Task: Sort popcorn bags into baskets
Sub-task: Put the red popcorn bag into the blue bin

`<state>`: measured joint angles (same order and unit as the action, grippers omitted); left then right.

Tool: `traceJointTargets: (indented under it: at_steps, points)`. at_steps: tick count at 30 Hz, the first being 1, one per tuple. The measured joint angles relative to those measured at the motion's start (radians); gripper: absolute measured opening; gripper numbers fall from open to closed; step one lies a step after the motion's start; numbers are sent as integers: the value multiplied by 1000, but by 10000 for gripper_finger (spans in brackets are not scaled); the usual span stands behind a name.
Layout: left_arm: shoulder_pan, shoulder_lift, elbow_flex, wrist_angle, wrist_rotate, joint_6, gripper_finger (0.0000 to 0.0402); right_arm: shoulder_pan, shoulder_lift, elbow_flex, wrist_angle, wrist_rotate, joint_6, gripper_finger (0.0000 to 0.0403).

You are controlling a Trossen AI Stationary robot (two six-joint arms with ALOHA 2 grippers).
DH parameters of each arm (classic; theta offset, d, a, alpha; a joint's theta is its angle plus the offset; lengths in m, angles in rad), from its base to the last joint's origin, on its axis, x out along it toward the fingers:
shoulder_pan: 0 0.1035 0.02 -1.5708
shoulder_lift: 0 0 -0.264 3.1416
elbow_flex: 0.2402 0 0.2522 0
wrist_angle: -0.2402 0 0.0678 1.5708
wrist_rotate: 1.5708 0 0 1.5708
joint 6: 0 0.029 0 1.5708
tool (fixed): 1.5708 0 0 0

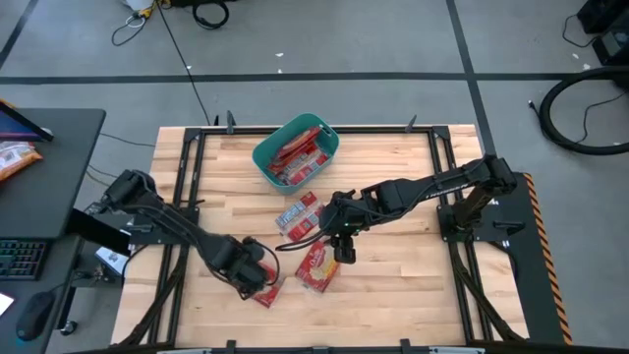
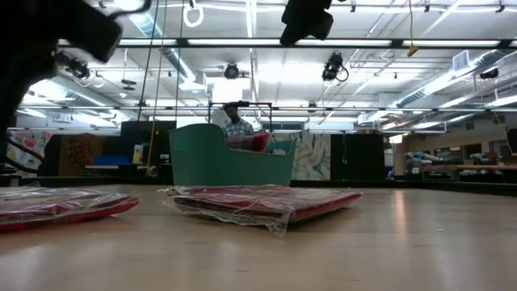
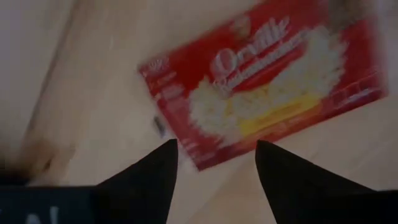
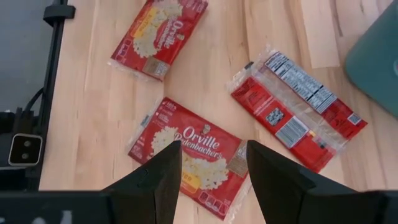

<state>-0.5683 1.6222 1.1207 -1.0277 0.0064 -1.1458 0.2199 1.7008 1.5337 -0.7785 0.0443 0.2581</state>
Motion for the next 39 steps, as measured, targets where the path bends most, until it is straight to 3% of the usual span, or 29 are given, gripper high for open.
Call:
traceJointTargets:
  at_steps: [6,16,23,31,39]
  points:
    - [49,-13,-142,153,126,-27,198,0,0,0,13,0,0,185]
    - [46,-227,-378,324,65,-265,172,14,0,0,13,-12,19,185]
    - [36,-291,-512,480,39,-341,172,14,0,0,22,-11,19,185]
    - [36,-287,-547,543,20,-363,172,16,0,0,20,-12,19,185]
    - [36,-289,-545,526,80,-364,172,12,0,0,32,-11,2,185]
